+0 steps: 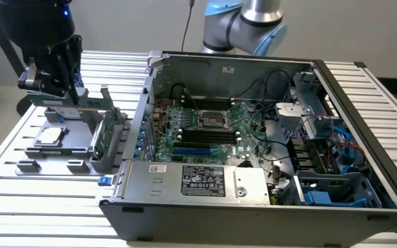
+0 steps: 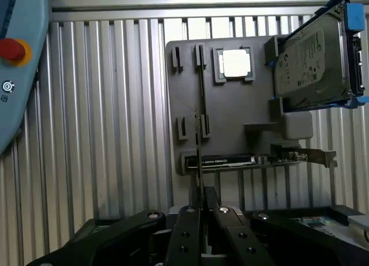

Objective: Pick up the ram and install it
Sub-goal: 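Pick up the ram and move it above insertion slot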

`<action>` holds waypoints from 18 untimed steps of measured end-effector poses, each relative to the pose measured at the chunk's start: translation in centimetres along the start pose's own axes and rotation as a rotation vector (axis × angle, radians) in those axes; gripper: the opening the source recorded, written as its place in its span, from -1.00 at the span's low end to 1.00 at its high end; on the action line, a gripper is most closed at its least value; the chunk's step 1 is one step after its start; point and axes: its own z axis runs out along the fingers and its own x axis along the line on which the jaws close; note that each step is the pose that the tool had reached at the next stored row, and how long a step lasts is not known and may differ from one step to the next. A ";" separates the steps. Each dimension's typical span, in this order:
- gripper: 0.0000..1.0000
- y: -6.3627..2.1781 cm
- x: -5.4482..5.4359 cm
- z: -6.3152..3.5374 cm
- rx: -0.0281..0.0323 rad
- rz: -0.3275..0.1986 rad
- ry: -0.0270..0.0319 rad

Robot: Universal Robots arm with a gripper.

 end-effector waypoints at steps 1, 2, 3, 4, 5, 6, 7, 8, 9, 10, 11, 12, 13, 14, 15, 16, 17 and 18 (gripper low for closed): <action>-0.73 -0.44 0.0 -0.14 -0.0003 -0.001 -0.0017; -0.73 -0.88 -0.1 -0.23 -0.0005 -0.002 -0.0047; -0.73 -1.32 -0.1 -0.30 -0.0008 -0.002 -0.0089; -0.73 -1.76 -0.1 -0.36 -0.0011 -0.003 -0.0131; -0.73 -2.21 -0.2 -0.41 -0.0015 -0.004 -0.0178; -0.73 -2.69 -0.2 -0.46 -0.0018 -0.005 -0.0226; -0.73 -3.14 -0.2 -0.50 -0.0020 -0.005 -0.0272; -0.73 -3.58 -0.2 -0.54 -0.0022 -0.006 -0.0316; -0.73 -4.01 -0.3 -0.58 -0.0025 -0.006 -0.0350; -0.73 -4.46 -0.3 -0.62 -0.0027 -0.007 -0.0376; -0.73 -4.91 -0.3 -0.67 -0.0028 -0.007 -0.0395; -0.73 -5.40 -0.3 -0.71 -0.0029 -0.008 -0.0409; -0.73 -5.84 -0.4 -0.76 -0.0030 -0.008 -0.0417; -0.73 -6.29 -0.4 -0.80 -0.0031 -0.009 -0.0425; -0.73 -6.74 -0.4 -0.84 -0.0032 -0.009 -0.0431; -0.73 -7.20 -0.5 -0.88 -0.0032 -0.009 -0.0437; -0.73 -7.64 -0.5 -0.92 -0.0033 -0.010 -0.0443; -0.73 -8.10 -0.5 -0.97 -0.0033 -0.010 -0.0448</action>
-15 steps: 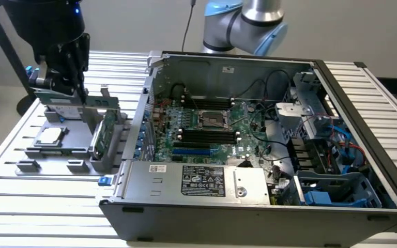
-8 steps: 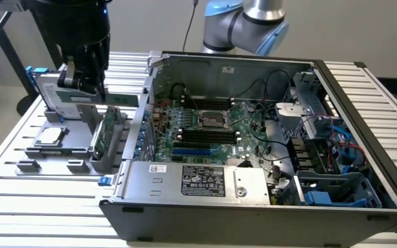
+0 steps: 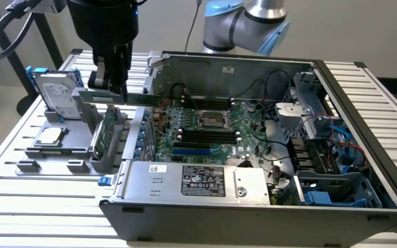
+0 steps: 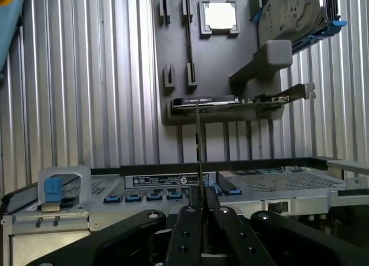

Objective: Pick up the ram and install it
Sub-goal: 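Pick up the ram and move it above insertion slot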

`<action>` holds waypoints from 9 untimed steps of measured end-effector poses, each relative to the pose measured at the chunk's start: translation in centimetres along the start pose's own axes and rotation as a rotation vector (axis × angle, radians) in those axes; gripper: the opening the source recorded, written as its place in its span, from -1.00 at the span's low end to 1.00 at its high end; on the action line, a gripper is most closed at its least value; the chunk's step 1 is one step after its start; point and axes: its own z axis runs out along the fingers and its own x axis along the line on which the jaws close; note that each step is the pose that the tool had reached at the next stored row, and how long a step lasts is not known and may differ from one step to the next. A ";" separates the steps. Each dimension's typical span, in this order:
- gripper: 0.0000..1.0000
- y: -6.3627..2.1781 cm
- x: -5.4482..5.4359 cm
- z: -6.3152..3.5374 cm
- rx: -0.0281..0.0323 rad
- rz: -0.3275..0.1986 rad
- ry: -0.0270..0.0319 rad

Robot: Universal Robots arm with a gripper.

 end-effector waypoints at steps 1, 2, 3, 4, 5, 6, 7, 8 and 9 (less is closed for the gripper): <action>-0.73 -0.46 0.0 -0.05 -0.0001 0.000 -0.0004; -0.73 -0.90 -0.1 -0.09 -0.0002 0.000 -0.0009; -0.73 -1.34 -0.1 -0.13 -0.0002 0.000 -0.0012; -0.73 -1.78 -0.1 -0.17 -0.0003 -0.001 -0.0014; -0.73 -2.26 -0.1 -0.21 -0.0003 -0.001 -0.0015; -0.73 -2.71 -0.2 -0.25 -0.0003 -0.001 -0.0016; -0.73 -3.16 -0.2 -0.28 -0.0002 -0.001 -0.0017; -0.73 -3.60 -0.2 -0.32 -0.0002 -0.001 -0.0017; -0.73 -4.05 -0.2 -0.34 -0.0002 -0.001 -0.0017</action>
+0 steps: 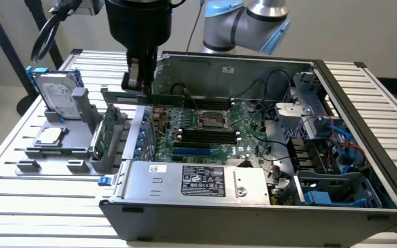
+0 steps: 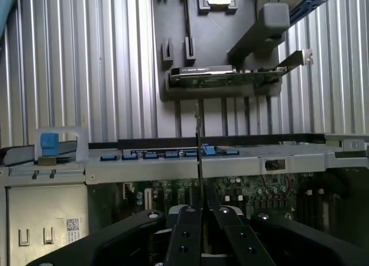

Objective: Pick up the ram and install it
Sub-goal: 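Pick up the ram and move it above insertion slot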

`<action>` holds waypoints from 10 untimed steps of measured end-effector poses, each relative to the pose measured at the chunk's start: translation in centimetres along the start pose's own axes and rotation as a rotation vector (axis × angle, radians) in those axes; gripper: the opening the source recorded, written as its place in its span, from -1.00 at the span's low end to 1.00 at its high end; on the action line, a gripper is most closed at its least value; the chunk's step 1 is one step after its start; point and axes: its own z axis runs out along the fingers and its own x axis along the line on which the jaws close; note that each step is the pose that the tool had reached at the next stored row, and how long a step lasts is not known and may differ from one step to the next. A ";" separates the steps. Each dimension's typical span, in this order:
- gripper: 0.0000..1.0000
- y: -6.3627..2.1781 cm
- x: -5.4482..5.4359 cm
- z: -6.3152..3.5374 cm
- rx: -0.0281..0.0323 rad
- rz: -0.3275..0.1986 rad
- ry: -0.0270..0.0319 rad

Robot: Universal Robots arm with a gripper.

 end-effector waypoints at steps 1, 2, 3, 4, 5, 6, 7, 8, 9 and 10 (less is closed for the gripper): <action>-0.73 -0.45 0.0 -0.03 0.0000 0.000 0.0001; -0.73 -0.90 0.0 -0.04 0.0000 0.000 0.0000; -0.73 -1.39 -0.1 -0.05 0.0000 0.000 0.0001; -0.73 -1.84 -0.1 -0.04 0.0000 0.000 0.0000; -0.73 -2.30 -0.1 -0.02 -0.0001 0.000 0.0001; -0.73 -2.73 -0.1 0.03 0.0000 0.000 -0.0001; -0.73 -3.19 -0.2 0.07 0.0000 0.000 -0.0001; -0.73 -3.66 -0.2 0.13 0.0000 0.000 0.0000; -0.73 -4.12 -0.3 0.20 0.0000 0.000 0.0000; -0.73 -4.59 -0.4 0.29 0.0000 0.000 0.0000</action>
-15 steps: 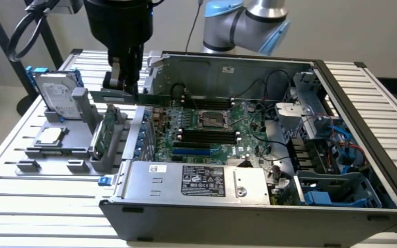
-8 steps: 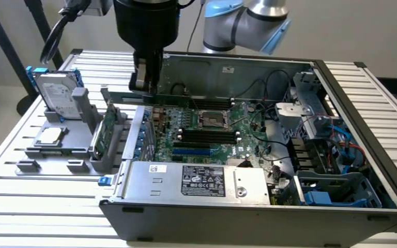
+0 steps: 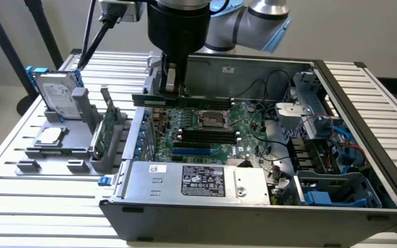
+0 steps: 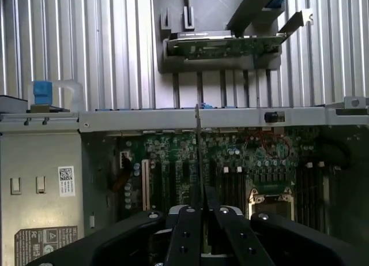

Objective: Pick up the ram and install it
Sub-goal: 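Pick up the ram and move it above insertion slot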

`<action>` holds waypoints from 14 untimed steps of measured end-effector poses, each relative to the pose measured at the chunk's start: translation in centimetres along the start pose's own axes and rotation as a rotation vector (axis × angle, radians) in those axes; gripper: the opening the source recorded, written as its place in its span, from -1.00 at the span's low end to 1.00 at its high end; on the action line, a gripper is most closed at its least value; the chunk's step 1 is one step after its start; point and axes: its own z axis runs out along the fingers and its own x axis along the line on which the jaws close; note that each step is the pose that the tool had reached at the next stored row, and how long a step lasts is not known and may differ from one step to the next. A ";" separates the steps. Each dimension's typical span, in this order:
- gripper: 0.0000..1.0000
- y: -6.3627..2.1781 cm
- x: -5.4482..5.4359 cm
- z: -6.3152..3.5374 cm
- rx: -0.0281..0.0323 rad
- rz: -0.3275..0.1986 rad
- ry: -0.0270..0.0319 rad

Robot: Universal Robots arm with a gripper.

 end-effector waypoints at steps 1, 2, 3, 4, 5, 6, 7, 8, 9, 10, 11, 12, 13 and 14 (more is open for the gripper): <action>-0.73 -0.45 -0.2 0.09 0.0001 0.000 -0.0001; -0.73 -0.90 -0.3 0.18 0.0001 0.000 0.0002; -0.73 -1.31 -0.6 0.29 0.0003 0.000 0.0004; -0.73 -1.66 -0.8 0.38 0.0004 0.000 0.0010; -0.73 -1.98 -1.1 0.48 0.0005 0.000 0.0014; -0.73 -2.28 -1.4 0.58 0.0007 0.000 0.0018; -0.73 -2.56 -1.7 0.66 0.0007 0.000 0.0024; -0.73 -2.81 -2.0 0.75 0.0008 0.000 0.0028; -0.73 -3.07 -2.2 0.83 0.0009 0.000 0.0033; -0.73 -3.34 -2.5 0.92 0.0009 0.000 0.0038; -0.73 -3.60 -2.8 0.99 0.0010 0.000 0.0042; -0.73 -3.87 -3.0 1.09 0.0011 0.000 0.0043; -0.73 -4.14 -3.3 1.16 0.0012 0.000 0.0049; -0.73 -4.42 -3.5 1.24 0.0013 0.000 0.0052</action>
